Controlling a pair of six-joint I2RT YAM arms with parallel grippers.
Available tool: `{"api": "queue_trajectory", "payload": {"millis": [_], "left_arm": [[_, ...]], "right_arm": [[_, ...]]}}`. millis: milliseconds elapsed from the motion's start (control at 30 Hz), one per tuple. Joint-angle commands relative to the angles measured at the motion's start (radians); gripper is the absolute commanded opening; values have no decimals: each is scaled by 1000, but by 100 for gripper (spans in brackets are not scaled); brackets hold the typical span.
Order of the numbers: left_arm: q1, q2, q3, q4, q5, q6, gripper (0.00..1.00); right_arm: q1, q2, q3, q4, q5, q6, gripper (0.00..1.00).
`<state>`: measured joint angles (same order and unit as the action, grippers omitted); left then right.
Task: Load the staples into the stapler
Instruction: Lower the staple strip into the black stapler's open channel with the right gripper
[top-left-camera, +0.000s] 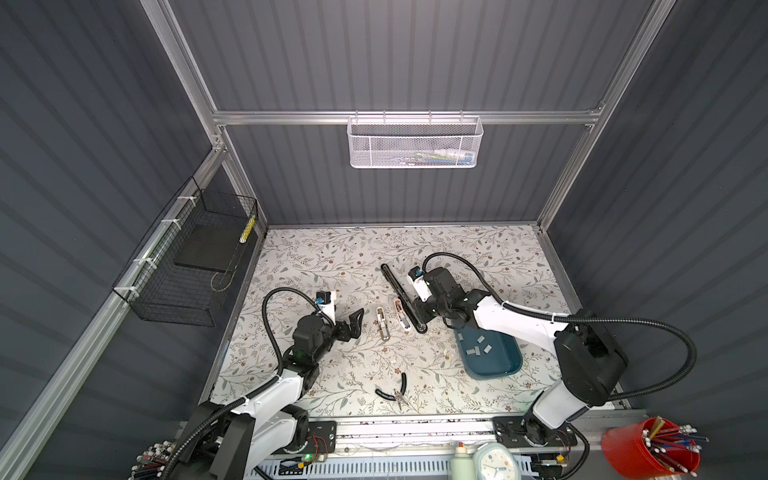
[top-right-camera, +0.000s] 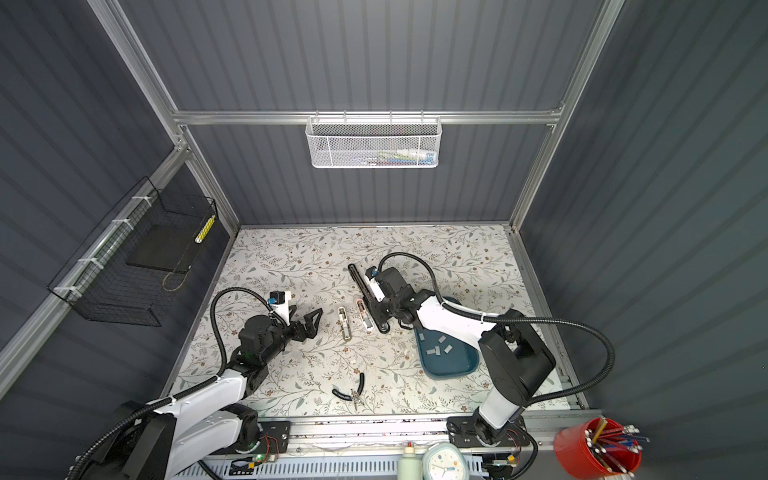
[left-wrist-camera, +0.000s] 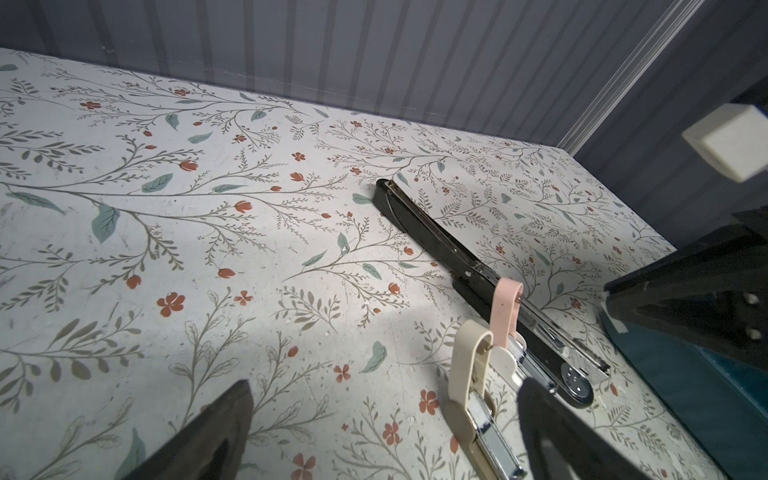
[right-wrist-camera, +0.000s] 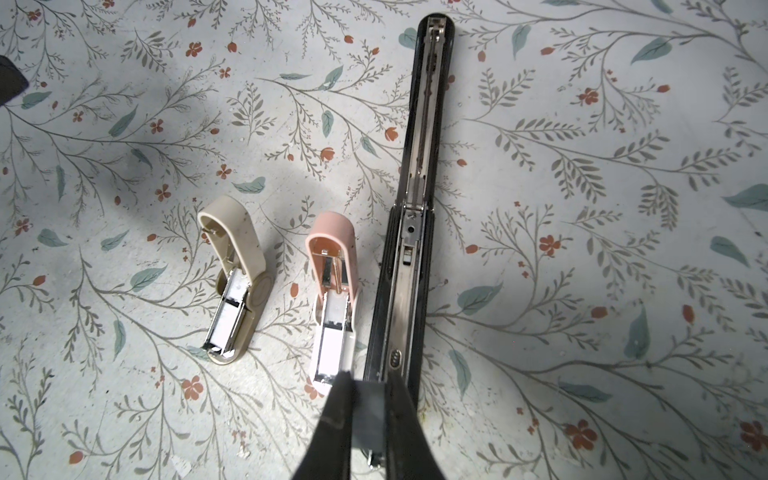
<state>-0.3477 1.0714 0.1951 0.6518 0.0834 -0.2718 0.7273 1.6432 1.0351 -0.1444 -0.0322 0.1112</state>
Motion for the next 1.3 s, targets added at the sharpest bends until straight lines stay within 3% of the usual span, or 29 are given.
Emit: {"api": "queue_trajectory", "payload": {"millis": [0,1267], "left_arm": [[1,-2,-1,20,11,19,99],[1,-3,-1,21,18,20,99]], "right_arm": [[-2,29,26,-5,-18,-3,5],[-8,150,102,-91,32,6,5]]}}
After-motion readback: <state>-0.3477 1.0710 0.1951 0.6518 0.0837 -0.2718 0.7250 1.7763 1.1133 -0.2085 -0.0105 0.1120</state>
